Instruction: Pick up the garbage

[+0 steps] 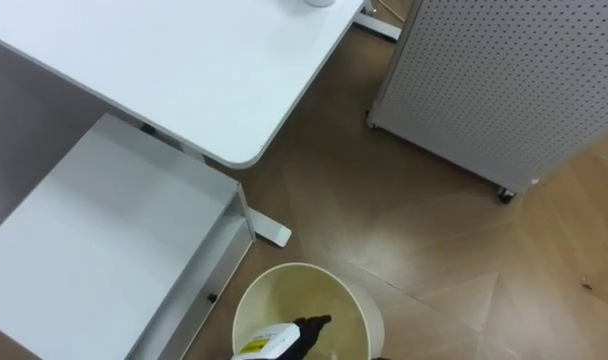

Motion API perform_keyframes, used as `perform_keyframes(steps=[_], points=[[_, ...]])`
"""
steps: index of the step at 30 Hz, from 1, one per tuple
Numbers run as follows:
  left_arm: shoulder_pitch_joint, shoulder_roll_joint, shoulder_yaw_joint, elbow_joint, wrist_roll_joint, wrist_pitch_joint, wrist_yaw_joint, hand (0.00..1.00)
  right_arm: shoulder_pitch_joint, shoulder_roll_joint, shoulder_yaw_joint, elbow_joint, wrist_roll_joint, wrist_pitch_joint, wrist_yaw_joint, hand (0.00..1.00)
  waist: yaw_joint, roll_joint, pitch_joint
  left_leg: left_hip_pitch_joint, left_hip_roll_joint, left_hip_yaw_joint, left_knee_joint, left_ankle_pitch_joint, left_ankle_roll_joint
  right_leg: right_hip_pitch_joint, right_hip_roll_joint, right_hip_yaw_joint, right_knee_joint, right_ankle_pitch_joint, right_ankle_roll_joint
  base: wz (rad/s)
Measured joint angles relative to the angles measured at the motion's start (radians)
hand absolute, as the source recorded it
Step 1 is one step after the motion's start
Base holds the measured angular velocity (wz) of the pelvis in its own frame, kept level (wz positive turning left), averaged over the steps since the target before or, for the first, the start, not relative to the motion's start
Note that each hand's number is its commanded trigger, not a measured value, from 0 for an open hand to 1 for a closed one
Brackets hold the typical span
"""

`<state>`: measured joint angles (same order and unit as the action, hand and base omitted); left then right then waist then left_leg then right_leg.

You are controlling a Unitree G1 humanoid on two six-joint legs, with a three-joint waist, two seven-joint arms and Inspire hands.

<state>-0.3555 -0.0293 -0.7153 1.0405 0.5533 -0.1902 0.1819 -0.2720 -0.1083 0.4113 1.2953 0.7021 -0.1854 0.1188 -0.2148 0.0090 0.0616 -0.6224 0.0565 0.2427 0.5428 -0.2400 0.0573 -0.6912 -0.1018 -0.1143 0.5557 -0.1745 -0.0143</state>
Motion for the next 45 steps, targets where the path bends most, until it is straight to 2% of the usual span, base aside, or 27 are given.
perform_keyframes(steps=[6, 9, 12, 14, 18, 20, 24, 27, 30, 31, 32, 34, 36, 37, 38, 39, 41, 45], points=[[0.003, 0.004, 0.009, -0.005, -0.003, 0.0, 0.0, 0.0, 0.0, 0.0, -0.005, 0.003, -0.001, 0.004, 0.0, 1.0, 0.009, 0.009, -0.0002, 0.013, -0.001, 0.004, -0.013, 0.0, 0.0, 0.006, 0.0, 0.001, -0.005, 0.0, 0.0, -0.01], [0.011, 0.01, 0.033, -0.031, -0.003, -0.005, 0.0, 0.0, 0.018, -0.005, -0.026, -0.001, -0.007, 0.01, 0.002, 1.0, 0.028, 0.012, -0.0001, 0.035, 0.0, 0.006, -0.025, 0.0, -0.001, 0.029, 0.005, 0.003, -0.021, 0.001, 0.001, -0.03], [0.013, 0.028, 0.065, -0.047, -0.014, -0.013, 0.002, 0.0, 0.027, -0.008, -0.043, -0.001, 0.0, 0.013, 0.006, 1.0, 0.032, 0.012, 0.0001, 0.056, 0.0, 0.008, -0.032, 0.0, -0.002, 0.049, 0.005, 0.004, -0.027, 0.001, 0.001, 0.0], [0.017, 0.054, 0.072, -0.076, -0.014, -0.013, 0.005, 0.0, 0.041, -0.013, -0.043, -0.007, -0.001, 0.012, 0.006, 1.0, 0.032, 0.013, 0.0001, 0.077, -0.002, 0.008, -0.039, -0.001, -0.002, 0.069, 0.005, 0.004, -0.033, 0.001, 0.002, 0.0], [0.025, 0.059, 0.105, -0.081, -0.014, -0.03, 0.029, 0.0, 0.052, -0.016, -0.055, -0.008, -0.016, 0.013, 0.004, 1.0, 0.034, 0.014, -0.0003, 0.121, -0.002, 0.011, -0.056, -0.002, -0.004, 0.113, 0.008, 0.011, -0.05, 0.0, 0.004, -0.01], [0.051, 0.069, 0.129, -0.099, -0.013, -0.049, 0.047, 0.0, 0.065, -0.017, -0.088, -0.007, -0.048, 0.012, 0.005, 1.0, 0.034, 0.018, -0.0008, 0.163, -0.001, 0.015, -0.073, -0.003, -0.006, 0.152, 0.015, 0.02, -0.068, 0.003, 0.007, -0.1], [0.074, 0.089, 0.148, -0.132, -0.013, -0.064, 0.078, 0.0, 0.083, -0.021, -0.125, 0.004, -0.058, 0.012, 0.005, 1.0, 0.034, 0.025, -0.0023, 0.222, -0.003, 0.023, -0.098, -0.004, -0.008, 0.204, 0.017, 0.024, -0.086, 0.004, 0.01, -0.08], [0.097, 0.114, 0.172, -0.199, -0.013, -0.075, 0.095, 0.0, 0.107, -0.025, -0.161, 0.001, -0.066, 0.012, 0.006, 1.0, 0.032, 0.029, -0.0035, 0.255, -0.005, 0.028, -0.11, -0.005, -0.009, 0.232, 0.017, 0.023, -0.092, 0.002, 0.013, -0.03], [0.132, 0.143, 0.203, -0.31, -0.012, -0.087, 0.105, 0.0, 0.132, -0.031, -0.202, -0.003, -0.065, 0.012, 0.008, 1.0, 0.034, 0.031, -0.0055, 0.306, -0.017, 0.033, -0.142, -0.004, -0.009, 0.266, 0.018, 0.035, -0.103, 0.001, 0.017, -0.17], [0.145, 0.15, 0.217, -0.333, -0.013, -0.101, 0.127, 0.0, 0.137, -0.033, -0.21, -0.004, -0.066, 0.012, 0.008, 1.0, 0.038, 0.029, -0.0086, 0.336, -0.018, 0.043, -0.156, -0.004, -0.009, 0.288, 0.021, 0.046, -0.112, 0.002, 0.018, -0.35], [0.162, 0.155, 0.231, -0.358, -0.009, -0.104, 0.139, 0.0, 0.148, -0.037, -0.22, -0.003, -0.07, 0.012, 0.009, 1.0, 0.046, 0.026, -0.0185, 0.363, -0.018, 0.06, -0.172, -0.004, -0.01, 0.302, 0.027, 0.055, -0.117, 0.002, 0.02, -0.38], [0.18, 0.156, 0.269, -0.378, 0.009, -0.12, 0.147, 0.0, 0.167, -0.043, -0.24, -0.005, -0.08, 0.013, 0.016, 1.0, 0.061, 0.023, -0.0292, 0.395, -0.017, 0.083, -0.177, -0.011, -0.013, 0.326, 0.033, 0.059, -0.126, 0.004, 0.022, -0.43], [0.209, 0.163, 0.303, -0.407, 0.01, -0.124, 0.164, 0.0, 0.179, -0.041, -0.248, -0.007, -0.08, 0.013, 0.017, 1.0, 0.066, 0.01, -0.0379, 0.436, -0.015, 0.104, -0.195, -0.013, -0.015, 0.347, 0.034, 0.057, -0.128, 0.004, 0.022, -0.44], [0.227, 0.17, 0.319, -0.428, 0.008, -0.124, 0.165, 0.0, 0.188, -0.042, -0.25, -0.008, -0.079, 0.013, 0.016, 1.0, 0.079, 0.001, -0.041, 0.467, -0.015, 0.12, -0.212, -0.016, -0.019, 0.361, 0.035, 0.052, -0.13, 0.005, 0.021, -0.54], [0.238, 0.177, 0.326, -0.434, 0.006, -0.124, 0.166, 0.0, 0.199, -0.044, -0.249, -0.009, -0.08, 0.013, 0.016, 1.0, 0.087, -0.005, -0.0448, 0.498, -0.012, 0.137, -0.228, -0.019, -0.022, 0.374, 0.034, 0.032, -0.138, 0.007, 0.017, -0.53], [0.242, 0.181, 0.329, -0.434, 0.007, -0.124, 0.167, 0.0, 0.202, -0.043, -0.247, -0.012, -0.08, 0.014, 0.016, 1.0, 0.091, -0.006, -0.0467, 0.508, -0.008, 0.141, -0.234, -0.02, -0.024, 0.382, 0.033, 0.021, -0.145, 0.011, 0.016, -0.51], [0.257, 0.197, 0.34, -0.433, 0.006, -0.124, 0.181, 0.0, 0.215, -0.042, -0.246, -0.022, -0.081, 0.016, 0.015, 1.0, 0.112, -0.012, -0.0491, 0.543, 0.006, 0.154, -0.236, -0.034, -0.03, 0.419, 0.029, -0.05, -0.169, 0.027, 0.005, -0.58], [0.268, 0.204, 0.352, -0.439, 0.006, -0.124, 0.186, 0.0, 0.218, -0.046, -0.249, -0.021, -0.084, 0.016, 0.008, 1.0, 0.102, -0.014, -0.0502, 0.568, 0.01, 0.153, -0.242, -0.039, -0.034, 0.445, 0.031, -0.075, -0.18, 0.029, 0.003, -0.15]])
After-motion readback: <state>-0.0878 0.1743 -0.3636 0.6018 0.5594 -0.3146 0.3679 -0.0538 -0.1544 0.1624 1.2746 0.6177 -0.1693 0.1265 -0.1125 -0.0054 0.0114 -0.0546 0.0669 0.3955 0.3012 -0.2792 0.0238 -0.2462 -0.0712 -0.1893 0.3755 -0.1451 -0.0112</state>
